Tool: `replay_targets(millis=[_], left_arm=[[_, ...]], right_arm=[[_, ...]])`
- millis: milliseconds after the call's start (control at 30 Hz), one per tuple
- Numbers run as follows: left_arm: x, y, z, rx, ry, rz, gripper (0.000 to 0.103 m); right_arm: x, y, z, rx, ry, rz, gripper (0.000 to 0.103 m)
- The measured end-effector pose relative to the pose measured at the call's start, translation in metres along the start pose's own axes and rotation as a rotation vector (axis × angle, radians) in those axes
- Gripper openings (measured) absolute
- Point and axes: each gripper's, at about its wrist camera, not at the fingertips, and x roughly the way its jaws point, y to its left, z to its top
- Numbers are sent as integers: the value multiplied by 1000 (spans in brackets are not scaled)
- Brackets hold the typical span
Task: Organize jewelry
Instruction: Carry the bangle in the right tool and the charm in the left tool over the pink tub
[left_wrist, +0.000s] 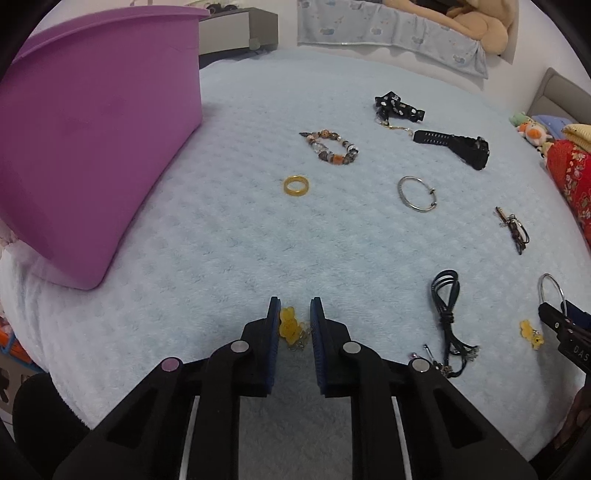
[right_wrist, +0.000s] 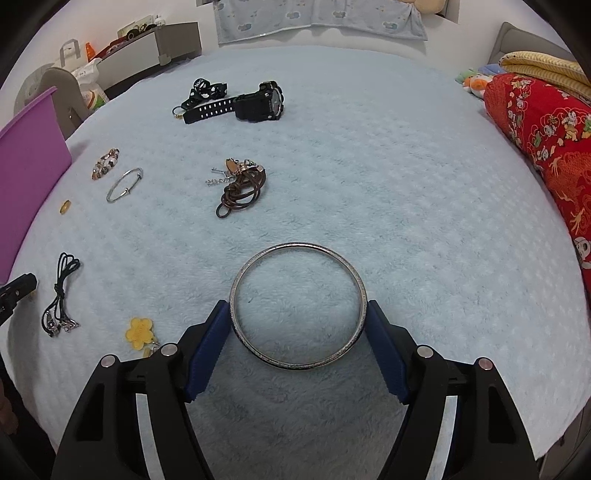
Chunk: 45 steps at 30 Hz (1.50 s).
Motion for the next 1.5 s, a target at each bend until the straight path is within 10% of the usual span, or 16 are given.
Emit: replay_targets(millis=[800, 1500], left_arm=[[-77, 4, 27, -10, -147, -43, 16], [-173, 85, 65, -162, -276, 38, 16]], right_arm=[[-68, 20, 13, -12, -131, 44, 71], [-175, 172, 67, -247, -306, 266, 71]])
